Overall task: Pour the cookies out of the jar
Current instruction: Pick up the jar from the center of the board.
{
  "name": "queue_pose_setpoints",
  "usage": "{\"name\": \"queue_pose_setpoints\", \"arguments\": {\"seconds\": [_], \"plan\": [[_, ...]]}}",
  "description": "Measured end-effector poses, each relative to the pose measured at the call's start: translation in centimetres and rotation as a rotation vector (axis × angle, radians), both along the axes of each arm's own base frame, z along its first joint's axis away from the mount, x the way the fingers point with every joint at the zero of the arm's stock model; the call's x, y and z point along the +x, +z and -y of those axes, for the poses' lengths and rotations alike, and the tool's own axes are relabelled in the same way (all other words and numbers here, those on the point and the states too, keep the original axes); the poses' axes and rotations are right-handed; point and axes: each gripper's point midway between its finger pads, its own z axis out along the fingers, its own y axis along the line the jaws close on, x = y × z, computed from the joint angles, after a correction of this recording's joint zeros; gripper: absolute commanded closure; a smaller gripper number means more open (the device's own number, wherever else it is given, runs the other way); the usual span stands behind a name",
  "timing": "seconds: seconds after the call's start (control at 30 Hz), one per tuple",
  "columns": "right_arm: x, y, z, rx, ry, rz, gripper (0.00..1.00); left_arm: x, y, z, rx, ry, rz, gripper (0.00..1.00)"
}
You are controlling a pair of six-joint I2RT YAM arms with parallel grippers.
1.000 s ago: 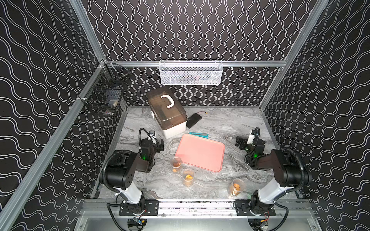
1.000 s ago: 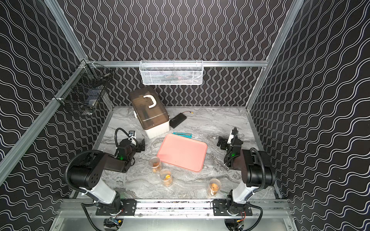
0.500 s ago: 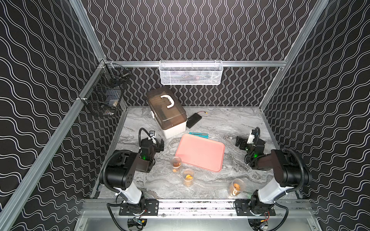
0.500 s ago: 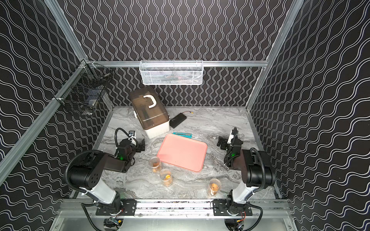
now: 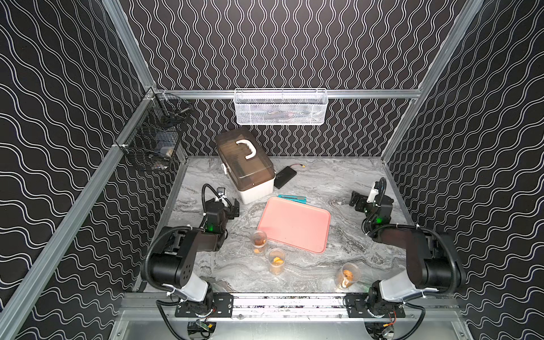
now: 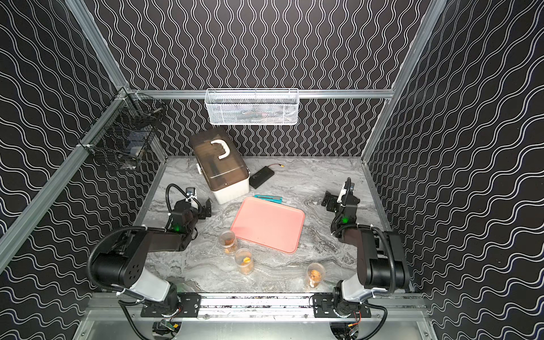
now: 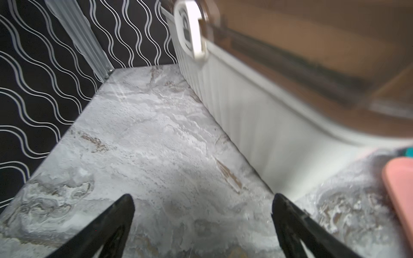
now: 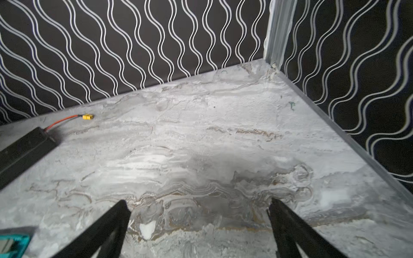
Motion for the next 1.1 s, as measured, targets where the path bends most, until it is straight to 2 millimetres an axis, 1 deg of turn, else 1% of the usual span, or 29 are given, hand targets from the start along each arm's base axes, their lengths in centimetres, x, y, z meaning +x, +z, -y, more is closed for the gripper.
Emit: {"name": "queue_pose_setpoints", "arguments": {"seconds": [0.1,0.2,0.27,0.33,0.43,0.47,0.53,0.6,0.7,0.77,0.8,0.93,1.0,1.03,1.1], "plan": [[-0.2,2.1,1.1,0.034,-0.083,-0.006,0.0,-0.5,2.1,-0.7,-0.004,0.043,0.021,0.01],[-0.3,4.9,1.9,0.09,-0.155,0.012,0.0,-0.9,4.6,-1.3,-0.034,0.086,0.053,0.01],[-0.4,6.7,2.2,0.127,-0.181,0.025,0.0,-0.9,6.3,-1.6,-0.058,0.116,0.054,0.01],[-0.7,8.0,2.3,0.167,-0.191,0.029,0.0,-0.8,8.2,-2.0,-0.093,0.156,0.046,0.01],[-0.7,9.3,1.4,0.234,-0.156,-0.013,0.0,-0.5,10.5,-2.2,-0.15,0.196,0.004,0.01],[-0.5,9.8,1.0,0.254,-0.145,-0.025,0.0,-0.5,11.0,-2.1,-0.167,0.201,-0.011,0.01],[-0.1,11.3,-0.1,0.298,-0.095,-0.047,0.0,-0.9,11.7,-1.8,-0.208,0.199,-0.052,0.01],[-0.1,12.0,-1.1,0.336,-0.051,-0.075,0.0,-1.5,11.8,-1.1,-0.251,0.182,-0.094,0.01],[-0.7,12.1,-3.2,0.412,0.023,-0.144,0.0,-2.6,12.3,0.3,-0.331,0.126,-0.146,0.01],[-1.2,12.3,-5.2,0.453,0.083,-0.188,0.0,-3.0,12.8,1.7,-0.381,0.063,-0.173,0.01],[-1.4,12.5,-6.5,0.468,0.123,-0.207,0.0,-3.2,13.0,2.5,-0.406,0.022,-0.19,0.01],[-3.0,12.9,-11.6,0.479,0.256,-0.301,0.0,-4.1,14.2,7.0,-0.506,-0.189,-0.276,0.01],[-4.0,12.7,-13.6,0.465,0.305,-0.35,0.0,-5.2,14.8,9.5,-0.521,-0.295,-0.319,0.01],[-4.8,12.4,-14.4,0.468,0.329,-0.381,0.0,-6.0,15.0,10.6,-0.521,-0.346,-0.338,0.01],[-6.1,11.4,-14.9,0.453,0.343,-0.437,0.0,-7.9,15.4,12.4,-0.525,-0.433,-0.371,0.01]]}}
